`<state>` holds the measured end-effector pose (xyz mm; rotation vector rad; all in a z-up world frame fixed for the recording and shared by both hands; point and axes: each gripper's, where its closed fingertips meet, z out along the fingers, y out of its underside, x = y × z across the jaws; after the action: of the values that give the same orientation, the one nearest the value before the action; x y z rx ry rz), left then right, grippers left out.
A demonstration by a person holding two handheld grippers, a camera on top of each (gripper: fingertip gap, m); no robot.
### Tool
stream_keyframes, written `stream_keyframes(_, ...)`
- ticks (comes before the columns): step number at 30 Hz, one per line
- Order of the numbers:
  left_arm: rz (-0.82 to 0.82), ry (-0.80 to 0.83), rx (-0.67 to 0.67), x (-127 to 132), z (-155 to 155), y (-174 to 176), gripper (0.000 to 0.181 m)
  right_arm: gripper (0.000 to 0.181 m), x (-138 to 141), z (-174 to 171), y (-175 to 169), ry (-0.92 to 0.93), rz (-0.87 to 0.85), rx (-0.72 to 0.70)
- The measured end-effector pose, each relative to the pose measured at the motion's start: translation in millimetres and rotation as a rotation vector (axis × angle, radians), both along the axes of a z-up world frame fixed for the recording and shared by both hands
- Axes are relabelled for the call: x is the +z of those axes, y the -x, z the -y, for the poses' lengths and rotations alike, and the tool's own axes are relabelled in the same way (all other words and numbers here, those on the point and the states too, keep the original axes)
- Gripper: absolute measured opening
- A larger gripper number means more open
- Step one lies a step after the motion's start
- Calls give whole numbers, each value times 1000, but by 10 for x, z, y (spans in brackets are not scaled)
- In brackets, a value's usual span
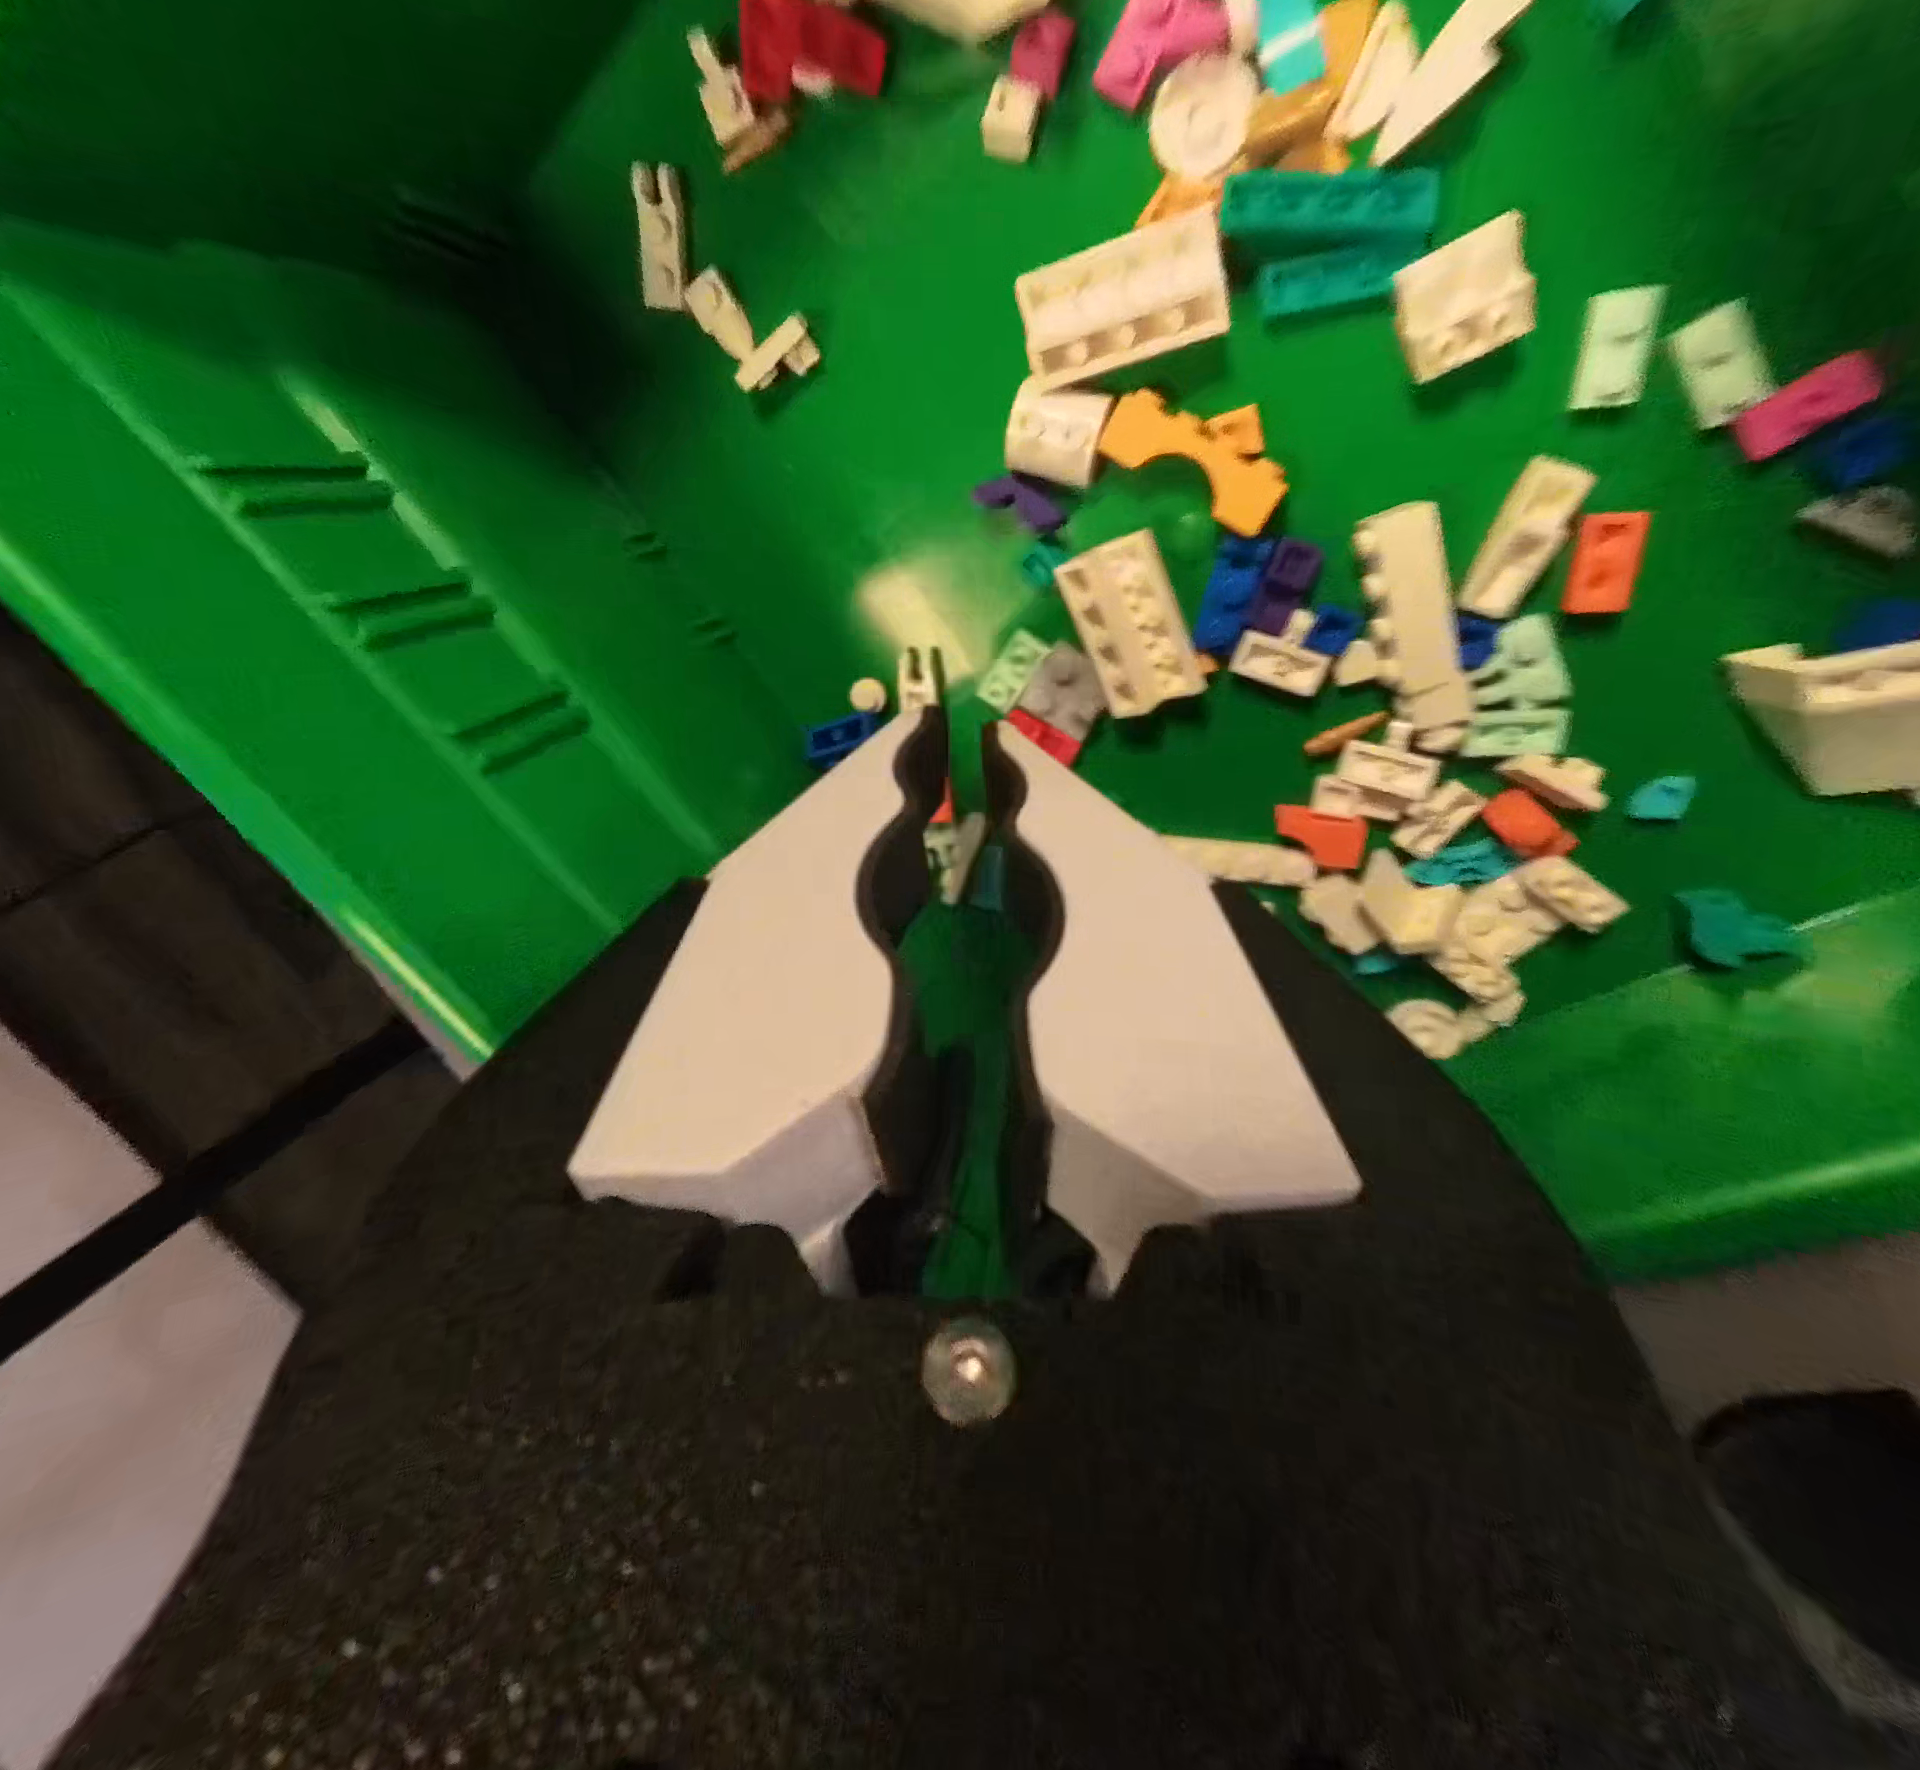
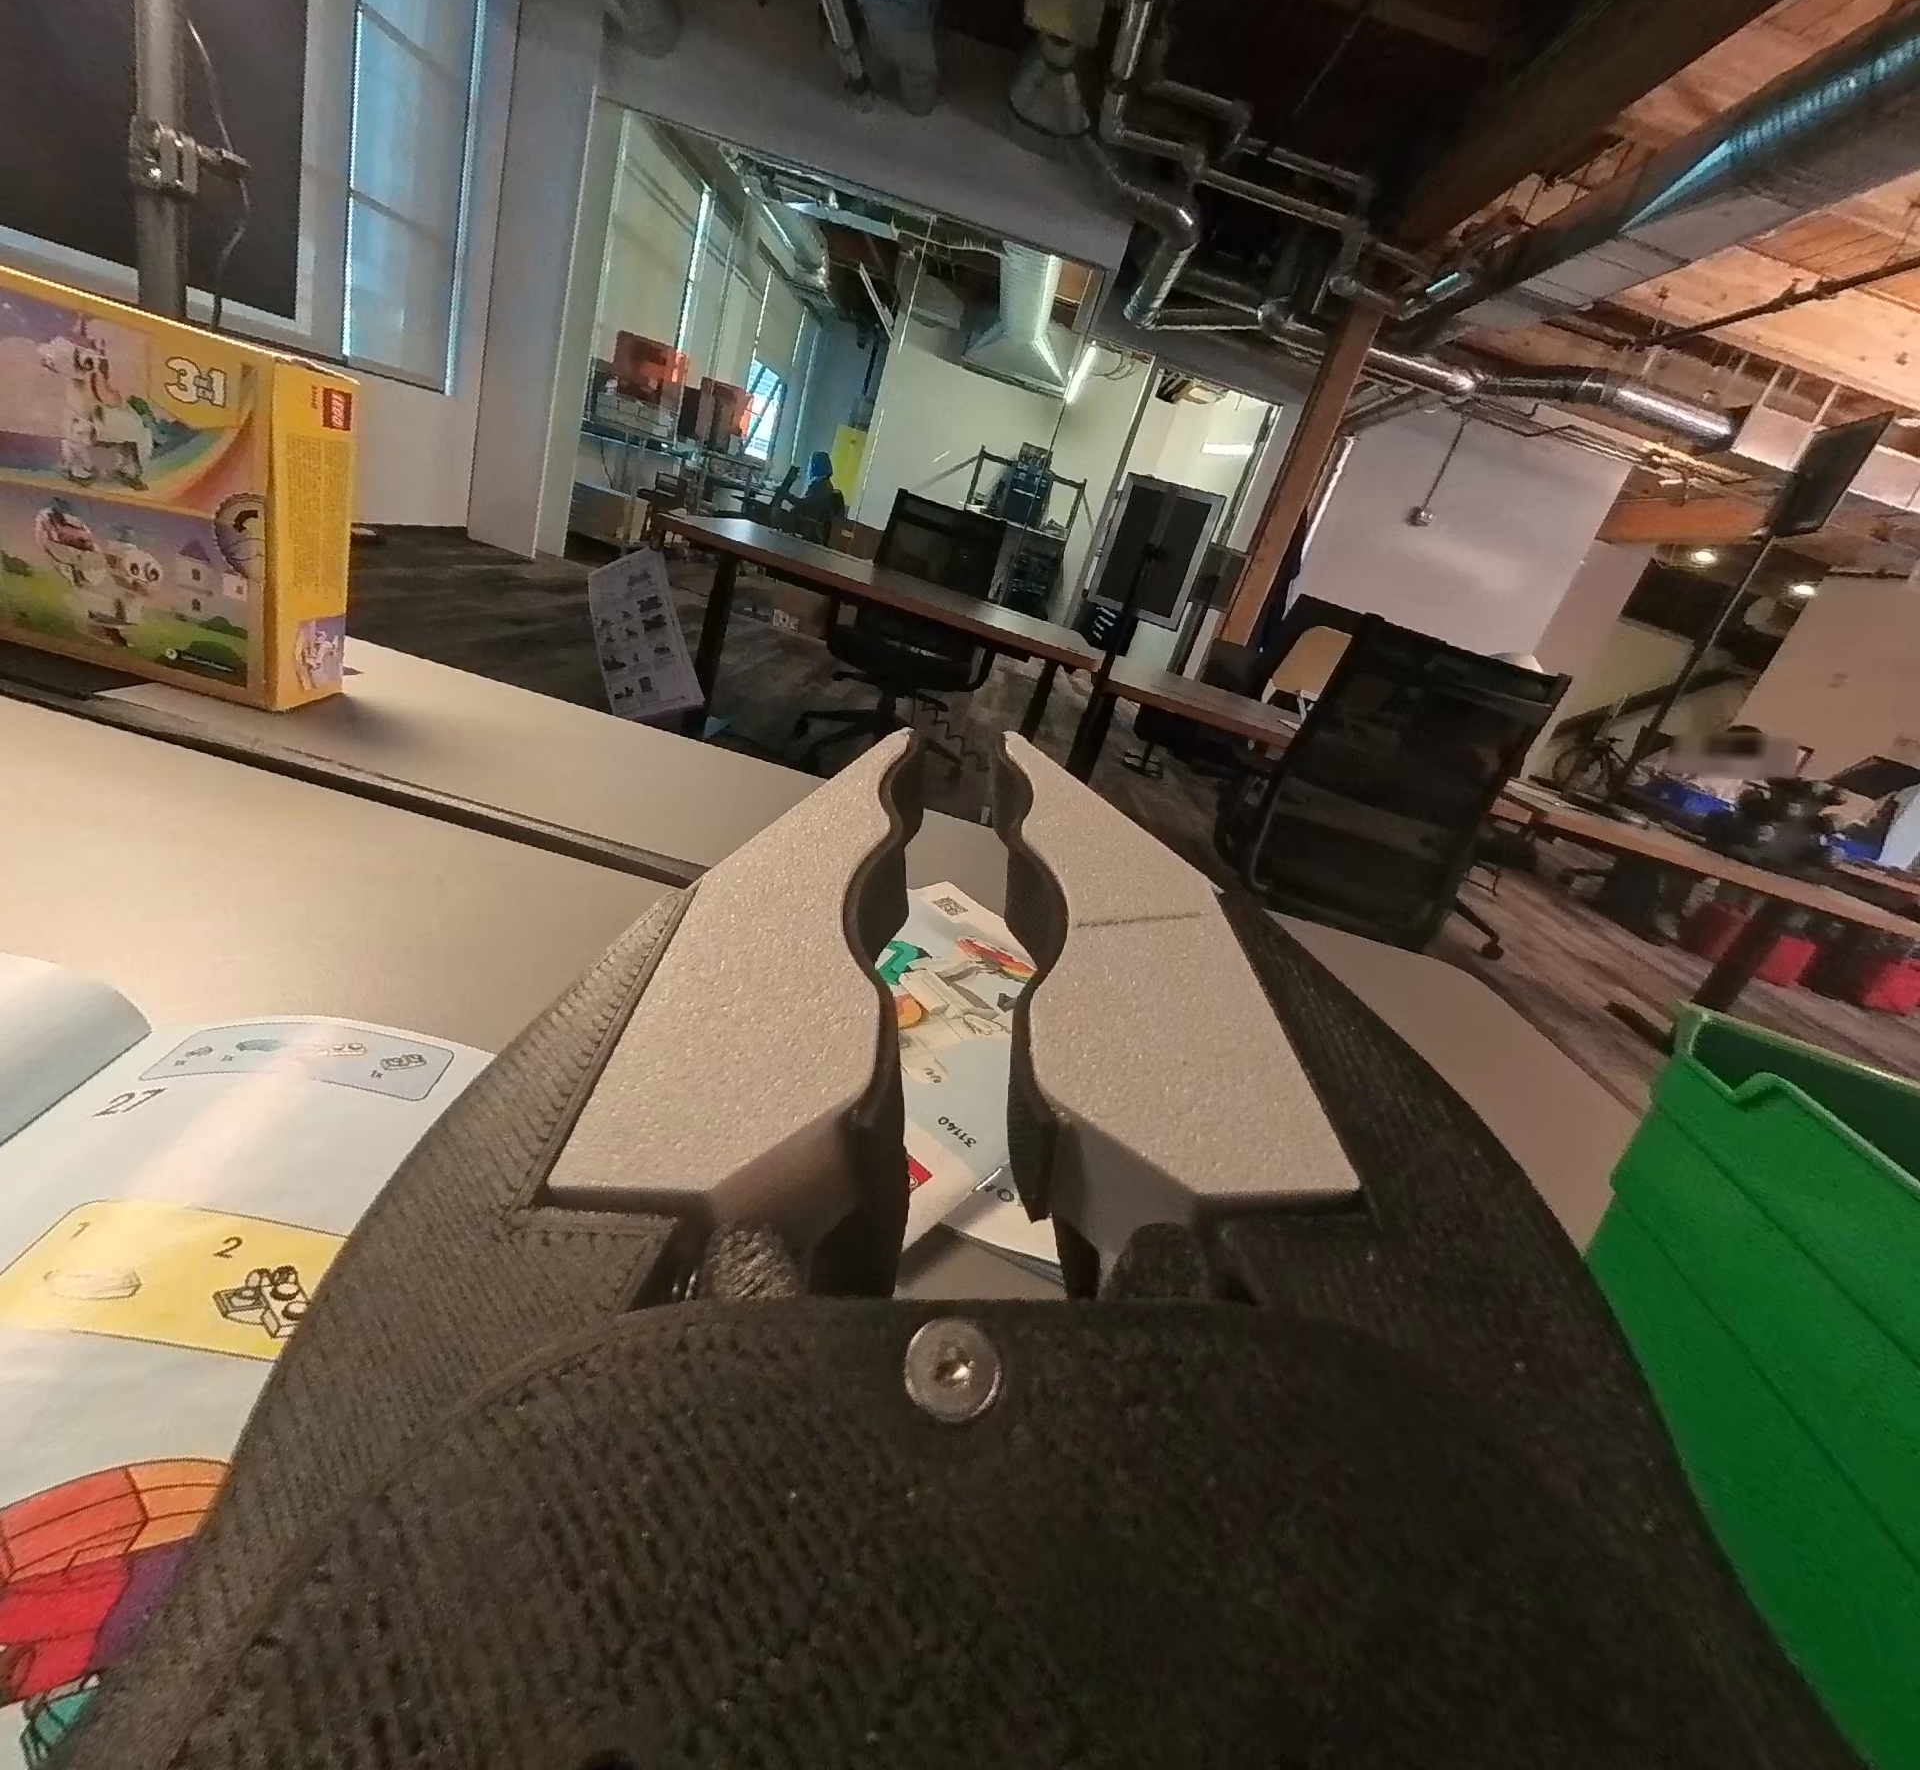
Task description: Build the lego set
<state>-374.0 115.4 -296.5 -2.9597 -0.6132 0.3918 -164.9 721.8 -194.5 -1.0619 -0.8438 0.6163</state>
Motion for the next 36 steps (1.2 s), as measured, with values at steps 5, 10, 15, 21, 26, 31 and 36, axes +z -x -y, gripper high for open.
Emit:
stream_keyframes(5, 53, 185, -22, -104, 103, 123, 7, 10, 2, 0, -2, 4, -3, 3)
stream_keyframes(10, 120, 195, -8, -162, 67, 168, 8, 10, 2, 9, 3, 4, -3, 10)
stream_keyframes(15, 141, 232, -11, -219, 82, 179, 11, 10, 4, 12, 4, 7, -5, 13)
stream_keyframes(21, 175, 260, -10, -240, 101, 144, 8, 10, 4, 15, 5, 8, -6, 15)
stream_keyframes(26, 189, 213, 28, -229, 79, 141, 3, 10, 6, 14, 4, 12, -9, 17)
stream_keyframes(31, -42, -37, -45, 191, -277, 166, 2, 10, 13, -4, -10, 26, -21, 17)
stream_keyframes(36, -386, -448, -140, 1184, -857, -212, 2, 10, 20, 37, 25, 35, -30, 45)
